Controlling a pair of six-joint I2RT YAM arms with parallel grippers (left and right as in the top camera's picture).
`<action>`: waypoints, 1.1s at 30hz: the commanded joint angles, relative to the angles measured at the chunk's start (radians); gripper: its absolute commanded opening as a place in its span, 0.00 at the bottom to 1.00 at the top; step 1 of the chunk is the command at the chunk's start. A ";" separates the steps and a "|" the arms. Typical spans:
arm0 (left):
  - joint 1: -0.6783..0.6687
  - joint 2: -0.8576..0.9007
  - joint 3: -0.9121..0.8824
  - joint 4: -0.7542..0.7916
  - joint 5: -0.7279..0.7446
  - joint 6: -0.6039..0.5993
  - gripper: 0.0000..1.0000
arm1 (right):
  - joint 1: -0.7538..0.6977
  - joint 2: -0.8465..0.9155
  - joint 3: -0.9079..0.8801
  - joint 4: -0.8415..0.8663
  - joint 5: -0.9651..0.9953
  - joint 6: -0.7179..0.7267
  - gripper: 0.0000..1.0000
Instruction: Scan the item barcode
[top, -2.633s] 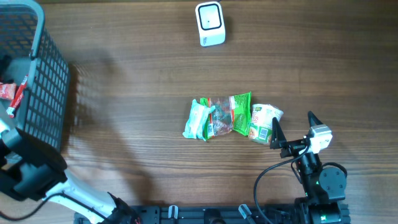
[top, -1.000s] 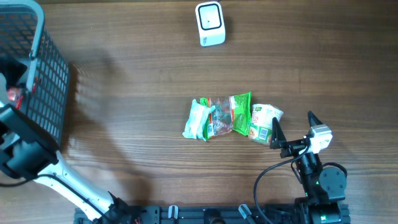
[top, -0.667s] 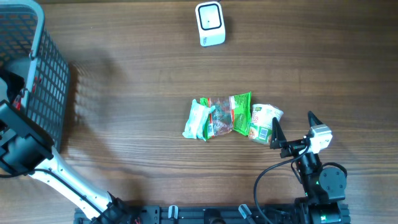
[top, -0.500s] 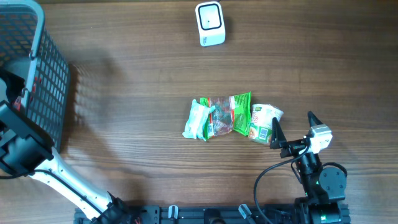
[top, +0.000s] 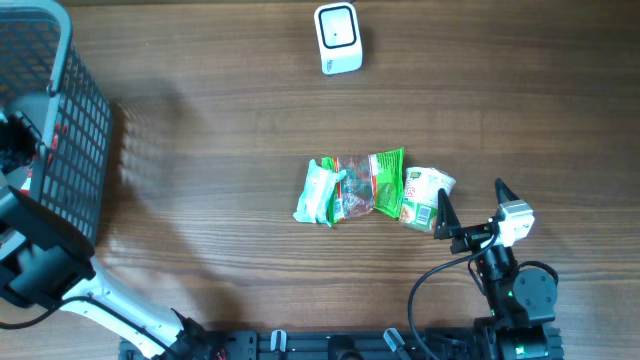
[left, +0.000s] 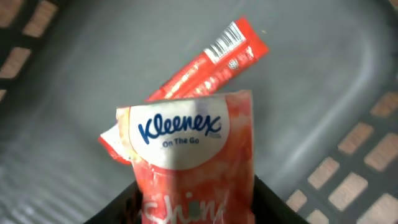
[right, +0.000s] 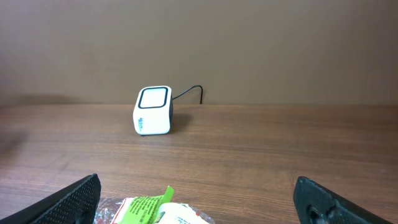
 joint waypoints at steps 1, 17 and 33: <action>0.005 -0.001 -0.024 -0.002 0.040 0.125 0.49 | -0.003 -0.003 -0.001 0.004 0.009 0.006 1.00; 0.007 -0.003 -0.210 0.336 0.028 0.330 1.00 | -0.003 -0.003 -0.001 0.004 0.009 0.006 1.00; 0.027 0.113 -0.211 0.275 0.065 0.314 0.74 | -0.003 -0.003 -0.001 0.004 0.009 0.006 1.00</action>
